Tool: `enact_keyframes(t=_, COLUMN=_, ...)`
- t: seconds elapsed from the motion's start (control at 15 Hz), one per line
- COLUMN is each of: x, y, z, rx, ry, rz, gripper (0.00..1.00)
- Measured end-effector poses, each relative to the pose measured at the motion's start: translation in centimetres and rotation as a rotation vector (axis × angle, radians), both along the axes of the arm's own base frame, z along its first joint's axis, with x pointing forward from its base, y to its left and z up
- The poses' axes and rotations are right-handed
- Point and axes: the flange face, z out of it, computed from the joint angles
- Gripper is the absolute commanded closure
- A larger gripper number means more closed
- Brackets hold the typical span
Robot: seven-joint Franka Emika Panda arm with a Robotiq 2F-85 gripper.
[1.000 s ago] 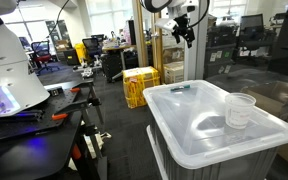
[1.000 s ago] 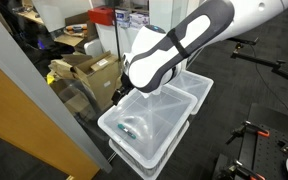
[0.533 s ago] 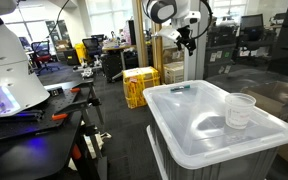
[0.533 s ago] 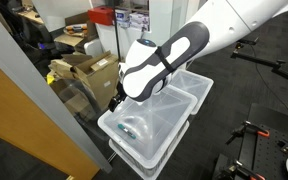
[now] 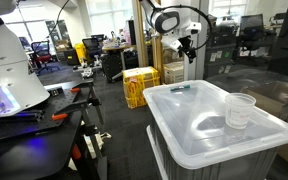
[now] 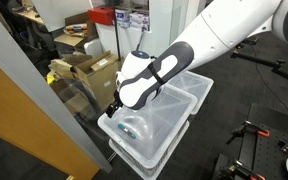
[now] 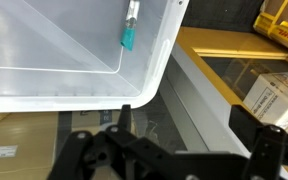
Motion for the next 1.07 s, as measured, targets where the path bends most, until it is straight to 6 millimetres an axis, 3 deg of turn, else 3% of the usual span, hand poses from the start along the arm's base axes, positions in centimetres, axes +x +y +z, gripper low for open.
enact_keyframes(t=0.4, x=0.5, y=0.8, z=-2.0, rx=0.027, ry=0.107, rz=-0.023, gripper=0.00)
enact_keyframes(t=1.07, x=-0.1, y=0.7, z=-3.5, rx=0.011, ry=0.215, rz=-0.093, gripper=0.00)
